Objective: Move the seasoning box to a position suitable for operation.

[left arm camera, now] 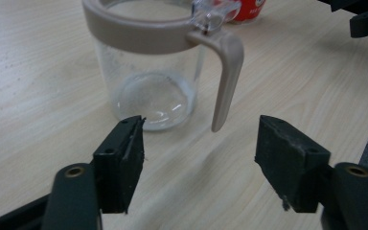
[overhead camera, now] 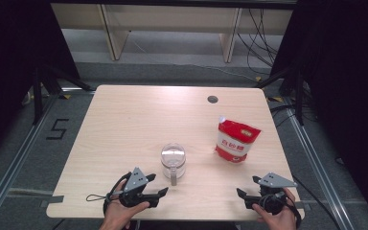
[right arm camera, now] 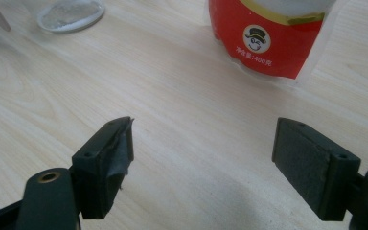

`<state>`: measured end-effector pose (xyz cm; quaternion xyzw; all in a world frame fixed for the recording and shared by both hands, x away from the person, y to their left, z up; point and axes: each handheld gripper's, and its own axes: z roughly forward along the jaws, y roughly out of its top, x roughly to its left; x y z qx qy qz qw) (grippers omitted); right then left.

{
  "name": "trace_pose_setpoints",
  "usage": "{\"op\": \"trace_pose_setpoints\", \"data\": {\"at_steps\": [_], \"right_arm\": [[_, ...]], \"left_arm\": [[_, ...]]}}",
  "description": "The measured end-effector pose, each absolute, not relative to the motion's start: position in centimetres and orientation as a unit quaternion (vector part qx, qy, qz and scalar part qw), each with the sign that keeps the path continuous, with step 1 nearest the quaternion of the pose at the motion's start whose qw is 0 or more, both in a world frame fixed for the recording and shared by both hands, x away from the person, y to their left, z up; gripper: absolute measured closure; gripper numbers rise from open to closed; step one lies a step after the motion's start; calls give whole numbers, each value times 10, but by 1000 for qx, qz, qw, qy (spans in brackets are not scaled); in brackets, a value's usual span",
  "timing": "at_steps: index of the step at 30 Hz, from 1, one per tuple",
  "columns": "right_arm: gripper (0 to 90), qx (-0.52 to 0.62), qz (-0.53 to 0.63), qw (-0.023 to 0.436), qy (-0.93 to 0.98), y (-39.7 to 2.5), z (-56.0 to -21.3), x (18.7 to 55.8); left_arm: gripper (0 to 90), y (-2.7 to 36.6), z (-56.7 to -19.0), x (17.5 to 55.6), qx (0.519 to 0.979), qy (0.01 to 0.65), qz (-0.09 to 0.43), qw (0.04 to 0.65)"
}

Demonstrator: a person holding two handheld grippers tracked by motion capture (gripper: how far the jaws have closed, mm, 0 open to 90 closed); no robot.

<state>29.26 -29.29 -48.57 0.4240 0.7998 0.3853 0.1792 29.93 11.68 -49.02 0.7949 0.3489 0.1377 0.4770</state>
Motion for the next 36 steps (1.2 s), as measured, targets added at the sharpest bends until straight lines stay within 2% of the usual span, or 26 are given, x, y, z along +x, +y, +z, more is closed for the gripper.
{"op": "trace_pose_setpoints", "data": {"at_steps": [13, 16, 18, 26, 36], "right_arm": [[221, 438, 382, 172, 795, -289, -486, 291], [221, 416, 383, 187, 803, -291, -487, 294], [221, 420, 381, 180, 804, -290, -488, 294], [222, 415, 383, 178, 805, -290, -488, 294], [223, 417, 387, 173, 804, -291, -488, 293]], "left_arm": [[625, 85, -489, 309, 803, 318, 163, 476], [694, 81, -490, 310, 798, 327, 159, 480], [739, 78, -490, 311, 796, 329, 158, 483], [758, 80, -490, 311, 796, 330, 155, 483], [746, 102, -489, 312, 794, 337, 159, 480]]}}
